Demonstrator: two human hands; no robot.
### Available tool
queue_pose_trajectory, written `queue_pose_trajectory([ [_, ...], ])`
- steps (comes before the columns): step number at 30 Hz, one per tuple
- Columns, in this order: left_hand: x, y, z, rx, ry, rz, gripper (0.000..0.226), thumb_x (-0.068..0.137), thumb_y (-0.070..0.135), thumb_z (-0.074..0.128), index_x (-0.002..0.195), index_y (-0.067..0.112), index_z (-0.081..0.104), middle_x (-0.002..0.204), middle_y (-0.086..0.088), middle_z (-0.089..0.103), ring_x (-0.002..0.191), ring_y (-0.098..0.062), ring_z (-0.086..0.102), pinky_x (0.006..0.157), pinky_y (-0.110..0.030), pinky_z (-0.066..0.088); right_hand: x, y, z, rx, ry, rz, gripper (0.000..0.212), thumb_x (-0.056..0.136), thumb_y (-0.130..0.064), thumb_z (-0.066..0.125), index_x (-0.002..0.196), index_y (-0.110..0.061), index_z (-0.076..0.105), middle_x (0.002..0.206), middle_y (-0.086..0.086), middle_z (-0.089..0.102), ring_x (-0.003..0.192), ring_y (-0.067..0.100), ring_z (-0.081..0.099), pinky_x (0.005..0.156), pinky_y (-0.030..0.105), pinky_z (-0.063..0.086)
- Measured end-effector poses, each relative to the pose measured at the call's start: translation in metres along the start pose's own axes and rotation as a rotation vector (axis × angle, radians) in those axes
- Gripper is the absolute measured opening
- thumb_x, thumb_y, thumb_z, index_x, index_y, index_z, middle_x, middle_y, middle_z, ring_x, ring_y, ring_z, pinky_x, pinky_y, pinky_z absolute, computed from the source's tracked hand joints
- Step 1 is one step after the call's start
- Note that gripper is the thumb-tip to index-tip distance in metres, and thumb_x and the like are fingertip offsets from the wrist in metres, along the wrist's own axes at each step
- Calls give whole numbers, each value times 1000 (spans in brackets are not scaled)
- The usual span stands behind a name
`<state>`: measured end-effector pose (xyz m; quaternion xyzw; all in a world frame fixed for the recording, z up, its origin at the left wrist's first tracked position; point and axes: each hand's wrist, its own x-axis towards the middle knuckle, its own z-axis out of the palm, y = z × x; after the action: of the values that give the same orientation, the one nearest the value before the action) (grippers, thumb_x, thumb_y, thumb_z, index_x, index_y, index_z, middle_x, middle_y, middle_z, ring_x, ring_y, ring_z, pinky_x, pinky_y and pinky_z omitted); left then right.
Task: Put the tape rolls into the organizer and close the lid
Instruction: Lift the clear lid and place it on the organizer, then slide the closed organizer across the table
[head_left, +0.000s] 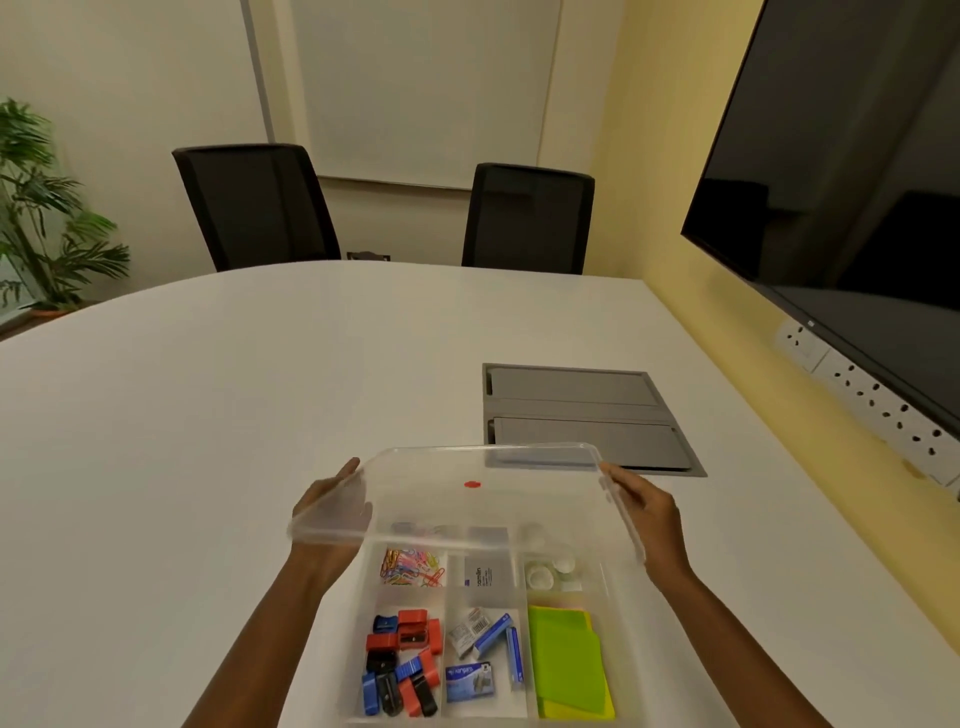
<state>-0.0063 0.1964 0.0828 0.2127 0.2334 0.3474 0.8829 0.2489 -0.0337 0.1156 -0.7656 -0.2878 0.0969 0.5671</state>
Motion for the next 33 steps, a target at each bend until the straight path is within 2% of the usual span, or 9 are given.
queue_pose_trajectory([
  [3,-20,0,-1,9,-163,-105,17,82,7,56,86,-4,69,79,-19,73,73,-33,71,66,-42,59,-12,7,-13,159,-98,173,31,95,5,42,121,3,57,123,18,61,108,25,58,75,9,53],
  [7,-37,-9,-10,361,-166,-45,62,97,-3,20,75,14,75,74,-1,75,71,-16,72,61,-26,61,-26,12,-25,311,-140,341,30,96,-4,45,123,3,54,114,19,62,97,28,61,64,11,56],
  [10,-49,-19,-21,742,-159,18,55,91,-12,29,96,22,72,95,7,74,86,-11,71,68,-23,59,-33,18,-27,254,-132,401,34,91,-7,55,125,2,54,107,14,62,93,24,59,72,24,52],
  [13,-54,-23,-29,933,-64,-72,48,92,7,40,139,15,31,140,2,43,123,-20,48,99,-33,40,-40,28,-23,120,-137,428,35,91,-7,57,125,-1,55,91,5,62,84,17,54,66,21,43],
  [15,-57,-30,-31,1003,-41,-83,56,94,12,38,145,19,15,153,0,23,139,-23,26,112,-38,24,-45,34,-18,47,-112,429,35,91,-7,56,125,0,55,94,9,63,83,19,54,65,23,43],
  [20,-66,-46,-37,1027,50,-58,51,98,15,30,145,21,10,157,-3,11,143,-26,18,117,-46,19,-55,42,-2,-123,-47,390,34,90,-2,56,123,3,56,127,19,60,119,31,54,98,32,41],
  [23,-70,-53,-36,1070,82,-21,49,99,17,28,145,19,10,157,-3,11,144,-23,15,116,-41,17,-58,48,3,-221,-46,379,34,88,5,54,122,4,56,126,22,61,118,32,55,100,34,41],
  [26,-71,-58,-31,1089,90,4,47,99,19,28,144,18,14,155,-5,18,139,-24,26,108,-39,30,-61,55,7,-296,-52,378,34,89,6,49,122,4,56,127,23,59,119,34,54,99,36,42],
  [33,-67,-61,-29,1219,111,41,47,99,20,28,144,14,15,154,-12,21,139,-33,28,110,-48,30,-60,57,11,-344,-83,352,38,89,10,44,125,0,55,122,26,57,113,34,56,96,35,43],
])
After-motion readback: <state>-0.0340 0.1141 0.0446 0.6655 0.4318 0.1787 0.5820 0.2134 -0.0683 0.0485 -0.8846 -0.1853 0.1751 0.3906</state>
